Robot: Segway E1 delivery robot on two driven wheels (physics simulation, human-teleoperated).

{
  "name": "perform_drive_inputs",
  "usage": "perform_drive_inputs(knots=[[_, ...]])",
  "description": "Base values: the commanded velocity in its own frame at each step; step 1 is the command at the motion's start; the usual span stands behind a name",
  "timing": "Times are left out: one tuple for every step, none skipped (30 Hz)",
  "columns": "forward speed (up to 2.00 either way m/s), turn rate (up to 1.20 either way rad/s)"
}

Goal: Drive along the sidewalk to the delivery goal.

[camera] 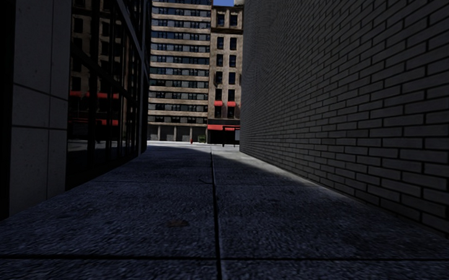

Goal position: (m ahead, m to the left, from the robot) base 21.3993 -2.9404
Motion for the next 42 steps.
perform_drive_inputs(knots=[[2.0, 0.0], [2.0, 0.0], [2.0, 0.0], [2.0, 0.0], [2.0, 0.0], [2.0, 0.0], [2.0, 0.0], [2.0, 0.0], [2.0, 0.0], [2.0, 0.0], [2.0, 0.0], [2.0, 0.0], [2.0, 0.0], [2.0, 0.0], [2.0, 0.0], [2.0, 0.0], [2.0, 0.0], [2.0, 0.0], [2.0, 0.0], [2.0, 0.0], [2.0, 0.0], [2.0, 0.0], [2.0, 0.0], [2.0, 0.0], [2.0, 0.0], [2.0, 0.0], [2.0, 0.0], [2.0, 0.0], [2.0, 0.0], [2.0, 0.0], [2.0, 0.0], [2.0, 0.0], [2.0, 0.0], [2.0, 0.0], [2.0, 0.0], [2.0, 0.0], [2.0, 0.0], [2.0, 0.0], [2.0, 0.0], [2.0, 0.0], [2.0, 0.0], [2.0, 0.0]])
